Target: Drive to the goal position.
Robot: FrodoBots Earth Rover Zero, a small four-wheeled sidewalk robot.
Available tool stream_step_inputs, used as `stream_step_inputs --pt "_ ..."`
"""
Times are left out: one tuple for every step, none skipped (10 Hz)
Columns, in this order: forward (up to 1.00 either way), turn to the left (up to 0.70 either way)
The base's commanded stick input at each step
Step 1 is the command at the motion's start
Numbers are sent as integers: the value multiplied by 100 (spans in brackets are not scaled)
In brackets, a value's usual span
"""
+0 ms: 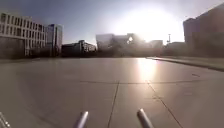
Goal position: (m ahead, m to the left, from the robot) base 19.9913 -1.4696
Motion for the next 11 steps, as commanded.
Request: stream_step_inputs --pt "100 -27" --pt "100 -27" --pt "100 -3" --pt "100 0" --pt "100 0" --pt "100 0" --pt "100 0" --pt "100 0" --pt "100 0" --pt "100 0" --pt "100 0"
